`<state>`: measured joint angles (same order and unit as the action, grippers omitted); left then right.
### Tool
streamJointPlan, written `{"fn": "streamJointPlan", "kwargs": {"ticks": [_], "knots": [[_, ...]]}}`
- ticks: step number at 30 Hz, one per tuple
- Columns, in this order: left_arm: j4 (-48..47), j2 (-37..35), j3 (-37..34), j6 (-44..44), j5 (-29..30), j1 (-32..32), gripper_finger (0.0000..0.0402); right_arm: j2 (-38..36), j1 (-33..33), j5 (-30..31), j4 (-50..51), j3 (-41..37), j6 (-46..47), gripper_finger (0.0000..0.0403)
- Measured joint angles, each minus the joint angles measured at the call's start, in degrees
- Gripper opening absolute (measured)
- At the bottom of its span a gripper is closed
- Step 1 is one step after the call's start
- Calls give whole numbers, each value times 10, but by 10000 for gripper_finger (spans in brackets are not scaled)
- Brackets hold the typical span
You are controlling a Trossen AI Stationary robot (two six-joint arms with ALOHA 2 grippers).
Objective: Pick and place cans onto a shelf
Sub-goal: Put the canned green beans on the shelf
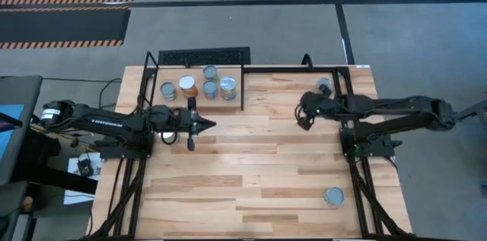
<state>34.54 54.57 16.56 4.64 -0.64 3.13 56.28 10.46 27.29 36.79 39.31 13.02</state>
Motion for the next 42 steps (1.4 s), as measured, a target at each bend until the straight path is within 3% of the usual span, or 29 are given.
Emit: {"fn": "streamJointPlan", "kwargs": {"ticks": [5, 12, 16, 26, 36, 42], "knots": [[-4, 0, 0, 3, 3, -9, 0, 2, 58, 29, 105, 26, 55, 117], [-9, 0, 0, 18, 30, -20, 0, 4, 166, 29, 109, 26, 57, 204], [-9, 0, 0, 18, 30, -20, 0, 4, 228, 19, 103, 26, 36, 228], [-9, 0, 0, 18, 30, -20, 0, 42, 321, -80, 24, 26, -36, 208], [-16, 0, 0, 18, 30, -20, 0, 137, 332, -67, 7, 28, -50, 196], [-16, 0, 1, 18, 30, -20, 0, 159, 330, -41, -3, 29, -63, 131]]}}
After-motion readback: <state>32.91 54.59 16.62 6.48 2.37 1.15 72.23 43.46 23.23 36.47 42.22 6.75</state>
